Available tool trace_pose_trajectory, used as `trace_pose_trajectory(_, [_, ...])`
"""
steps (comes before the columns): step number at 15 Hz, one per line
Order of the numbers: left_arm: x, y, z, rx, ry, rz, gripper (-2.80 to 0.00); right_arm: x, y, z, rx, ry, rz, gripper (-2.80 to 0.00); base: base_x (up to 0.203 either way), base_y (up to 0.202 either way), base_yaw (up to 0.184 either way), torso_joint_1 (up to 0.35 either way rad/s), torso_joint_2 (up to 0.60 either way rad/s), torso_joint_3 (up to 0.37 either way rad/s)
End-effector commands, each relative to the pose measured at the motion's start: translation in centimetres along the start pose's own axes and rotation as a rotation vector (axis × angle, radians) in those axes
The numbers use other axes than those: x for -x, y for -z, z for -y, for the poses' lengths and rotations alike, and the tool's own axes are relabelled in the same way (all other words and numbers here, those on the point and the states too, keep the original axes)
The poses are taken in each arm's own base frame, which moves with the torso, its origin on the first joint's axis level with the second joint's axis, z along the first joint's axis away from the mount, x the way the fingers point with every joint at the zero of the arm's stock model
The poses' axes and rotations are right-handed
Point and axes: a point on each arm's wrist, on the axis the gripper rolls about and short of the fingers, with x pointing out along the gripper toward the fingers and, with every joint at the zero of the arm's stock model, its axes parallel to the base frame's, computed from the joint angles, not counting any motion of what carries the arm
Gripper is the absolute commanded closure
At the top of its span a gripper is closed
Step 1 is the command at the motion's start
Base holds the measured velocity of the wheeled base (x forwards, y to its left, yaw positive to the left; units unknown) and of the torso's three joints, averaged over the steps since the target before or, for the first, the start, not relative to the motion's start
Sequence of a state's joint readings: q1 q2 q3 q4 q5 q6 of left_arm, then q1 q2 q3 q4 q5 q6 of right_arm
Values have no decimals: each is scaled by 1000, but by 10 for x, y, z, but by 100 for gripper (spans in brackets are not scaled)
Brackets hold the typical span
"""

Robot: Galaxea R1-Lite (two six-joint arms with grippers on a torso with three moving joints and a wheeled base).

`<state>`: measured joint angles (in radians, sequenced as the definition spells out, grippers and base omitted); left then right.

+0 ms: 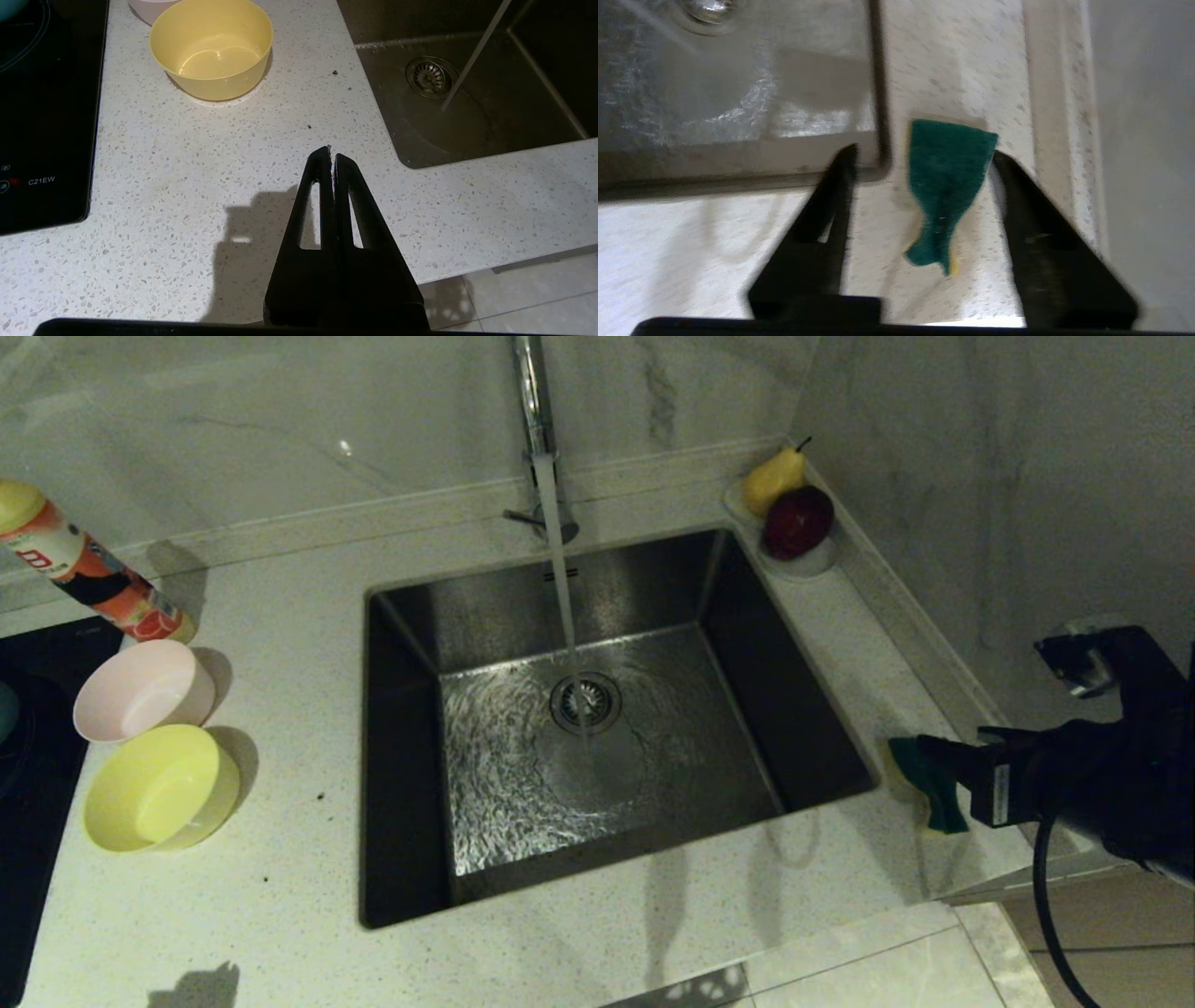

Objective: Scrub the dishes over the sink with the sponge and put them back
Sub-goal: Put down the sponge, then turn off the faucet

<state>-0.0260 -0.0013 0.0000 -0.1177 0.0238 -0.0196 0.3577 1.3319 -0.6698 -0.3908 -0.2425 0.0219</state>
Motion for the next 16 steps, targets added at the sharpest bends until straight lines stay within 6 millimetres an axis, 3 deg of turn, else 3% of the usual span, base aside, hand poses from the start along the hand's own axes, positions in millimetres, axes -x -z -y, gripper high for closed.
trace_pose_trajectory(1, [-2,11,0,0,-1,-36,0,23,-11,0,-13,-53,76,0,0,0,0,0,0,0])
trace_pose_trajectory(4, [-2,11,0,0,-1,-36,0,43,-20,4,-25,-118,152,0,0,0,0,0,0,0])
trace_pose_trajectory(8, [-2,11,0,-1,-1,-37,0,84,-28,11,-18,-301,265,0,0,0,0,0,0,0])
trace_pose_trajectory(12, [-2,11,0,0,-1,-36,0,123,-14,21,9,-500,257,0,0,0,0,0,0,0])
trace_pose_trajectory(16, [-2,11,0,-1,-1,-37,0,153,9,32,19,-562,267,0,0,0,0,0,0,0])
